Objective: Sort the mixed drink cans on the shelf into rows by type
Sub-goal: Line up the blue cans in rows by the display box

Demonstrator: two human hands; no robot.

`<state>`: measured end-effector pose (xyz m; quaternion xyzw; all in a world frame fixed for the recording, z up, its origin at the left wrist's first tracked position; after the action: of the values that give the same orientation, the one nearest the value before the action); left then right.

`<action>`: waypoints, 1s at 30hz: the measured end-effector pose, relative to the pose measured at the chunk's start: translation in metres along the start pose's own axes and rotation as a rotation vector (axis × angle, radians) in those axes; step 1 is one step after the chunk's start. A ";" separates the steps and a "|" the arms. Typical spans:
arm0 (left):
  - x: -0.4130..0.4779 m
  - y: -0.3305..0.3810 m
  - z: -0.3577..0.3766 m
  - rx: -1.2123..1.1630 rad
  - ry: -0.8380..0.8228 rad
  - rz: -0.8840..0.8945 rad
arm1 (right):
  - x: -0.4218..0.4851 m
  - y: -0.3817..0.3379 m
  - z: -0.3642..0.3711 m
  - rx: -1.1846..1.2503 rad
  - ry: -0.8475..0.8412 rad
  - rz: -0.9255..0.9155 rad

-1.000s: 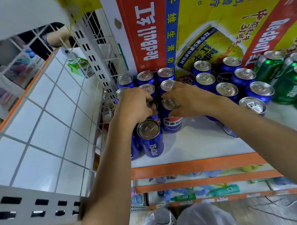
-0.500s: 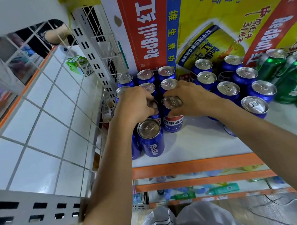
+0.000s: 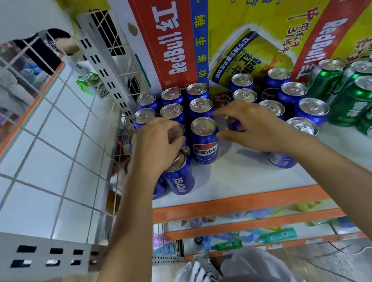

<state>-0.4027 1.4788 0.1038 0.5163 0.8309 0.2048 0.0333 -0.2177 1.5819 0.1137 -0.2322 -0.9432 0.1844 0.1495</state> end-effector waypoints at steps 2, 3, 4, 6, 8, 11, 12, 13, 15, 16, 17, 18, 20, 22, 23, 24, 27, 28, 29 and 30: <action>-0.007 0.011 -0.003 -0.022 0.078 0.007 | -0.016 0.008 -0.010 -0.061 0.015 -0.006; -0.008 0.019 -0.005 -0.036 0.109 0.008 | -0.022 0.012 -0.015 -0.092 0.019 0.015; -0.009 0.028 -0.007 -0.049 0.134 0.016 | -0.029 0.018 -0.020 -0.117 0.023 0.041; -0.009 0.046 -0.006 -0.054 0.147 0.046 | -0.041 0.029 -0.027 -0.140 0.040 0.077; -0.010 0.063 0.002 -0.064 0.103 0.064 | -0.054 0.041 -0.032 -0.150 0.063 0.107; -0.012 0.087 0.019 -0.027 0.014 0.083 | -0.071 0.059 -0.038 -0.144 0.085 0.170; -0.013 0.094 0.025 -0.015 -0.014 0.090 | -0.076 0.065 -0.037 -0.148 0.061 0.190; -0.016 0.101 0.030 -0.009 -0.039 0.098 | -0.081 0.071 -0.037 -0.153 0.029 0.204; -0.022 0.113 0.040 -0.008 -0.082 0.105 | -0.089 0.078 -0.035 -0.156 -0.014 0.203; -0.025 0.117 0.045 -0.007 -0.104 0.102 | -0.092 0.080 -0.033 -0.156 -0.018 0.199; -0.028 0.119 0.050 -0.004 -0.122 0.098 | -0.094 0.082 -0.031 -0.155 -0.017 0.199; -0.030 0.120 0.054 0.001 -0.137 0.093 | -0.096 0.083 -0.029 -0.159 -0.014 0.194; -0.035 0.119 0.059 0.008 -0.151 0.071 | -0.098 0.085 -0.027 -0.174 -0.020 0.167; -0.039 0.116 0.059 0.013 -0.140 0.042 | -0.097 0.086 -0.027 -0.178 -0.040 0.145; -0.041 0.114 0.059 0.022 -0.130 0.028 | -0.096 0.085 -0.028 -0.174 -0.055 0.139; -0.044 0.112 0.058 0.032 -0.116 0.016 | -0.095 0.084 -0.030 -0.160 -0.065 0.138; -0.051 0.101 0.052 0.031 -0.056 -0.014 | -0.093 0.074 -0.035 -0.085 -0.065 0.122; -0.053 0.096 0.048 0.024 -0.029 -0.031 | -0.092 0.069 -0.035 -0.065 -0.063 0.104; -0.055 0.090 0.043 0.023 0.010 -0.044 | -0.091 0.063 -0.034 -0.045 -0.064 0.087; -0.056 0.083 0.037 0.030 0.055 -0.055 | -0.090 0.058 -0.031 -0.025 -0.063 0.068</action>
<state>-0.2965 1.4730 0.0920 0.4876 0.8485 0.2055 0.0082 -0.1080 1.5937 0.0997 -0.2603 -0.9412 0.1847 0.1104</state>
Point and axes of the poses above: each hand's wrist, its own x-axis towards the middle knuckle, its own z-axis out of the palm, y = z × x, the point moved 1 cm from there along x, towards the middle knuckle, and after that the axes turned 10 degrees about -z, right-handed, at the moved point
